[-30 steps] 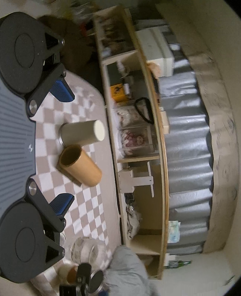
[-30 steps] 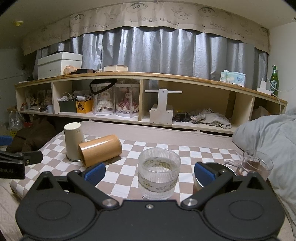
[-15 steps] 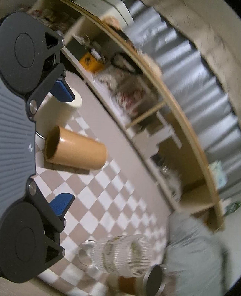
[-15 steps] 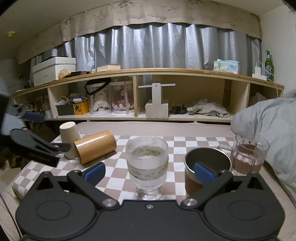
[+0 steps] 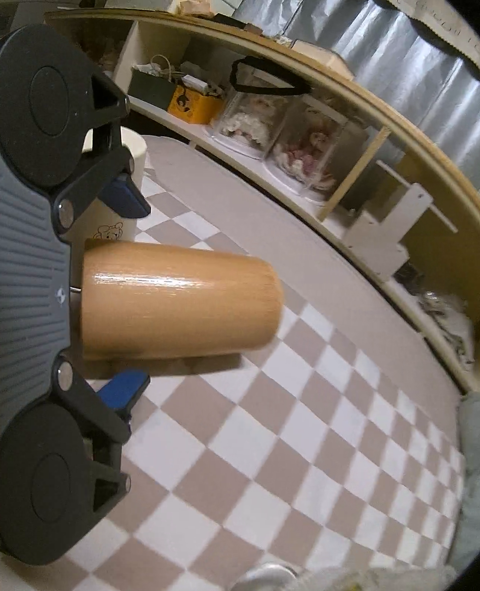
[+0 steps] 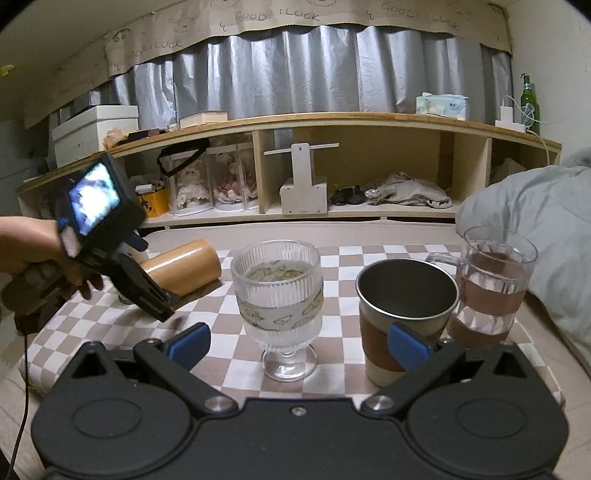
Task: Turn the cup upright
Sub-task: 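Reach the left gripper to the lying tan wooden cup and grasp it, then hold the wooden cup with the left gripper while the right gripper grasps its rim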
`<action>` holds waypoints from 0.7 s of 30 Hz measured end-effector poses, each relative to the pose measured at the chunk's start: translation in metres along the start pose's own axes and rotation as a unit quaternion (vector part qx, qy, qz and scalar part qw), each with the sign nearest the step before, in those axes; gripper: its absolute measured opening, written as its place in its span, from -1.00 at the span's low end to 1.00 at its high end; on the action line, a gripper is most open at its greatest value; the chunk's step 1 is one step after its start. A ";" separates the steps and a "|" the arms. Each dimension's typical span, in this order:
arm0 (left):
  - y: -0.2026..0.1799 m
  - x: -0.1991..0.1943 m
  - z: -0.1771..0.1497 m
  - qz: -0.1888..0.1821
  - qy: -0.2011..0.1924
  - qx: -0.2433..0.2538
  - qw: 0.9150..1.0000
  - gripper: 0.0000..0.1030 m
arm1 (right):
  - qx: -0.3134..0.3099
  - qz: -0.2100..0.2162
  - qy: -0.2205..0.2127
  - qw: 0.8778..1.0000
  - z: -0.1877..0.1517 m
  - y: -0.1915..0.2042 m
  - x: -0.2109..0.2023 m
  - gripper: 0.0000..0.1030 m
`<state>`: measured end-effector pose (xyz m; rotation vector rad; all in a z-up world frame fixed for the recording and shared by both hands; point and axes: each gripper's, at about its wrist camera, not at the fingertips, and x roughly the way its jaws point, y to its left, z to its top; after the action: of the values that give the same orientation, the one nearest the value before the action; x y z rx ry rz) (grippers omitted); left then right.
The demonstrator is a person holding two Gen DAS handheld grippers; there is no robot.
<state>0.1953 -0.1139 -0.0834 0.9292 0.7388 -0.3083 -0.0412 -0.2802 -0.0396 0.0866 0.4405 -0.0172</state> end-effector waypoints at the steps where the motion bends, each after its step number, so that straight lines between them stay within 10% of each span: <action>1: 0.000 0.004 -0.001 -0.008 0.008 -0.001 1.000 0.41 | 0.003 0.005 0.001 1.000 0.000 -0.002 0.000 1.00; 21: -0.051 -0.069 -0.076 -0.052 -0.042 0.106 0.992 0.40 | 0.007 0.055 -0.014 0.998 0.000 -0.010 -0.006 1.00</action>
<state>0.0844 -0.0860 -0.0957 1.0725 0.6866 -0.5226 -0.0468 -0.2898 -0.0379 0.1237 0.4063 0.0866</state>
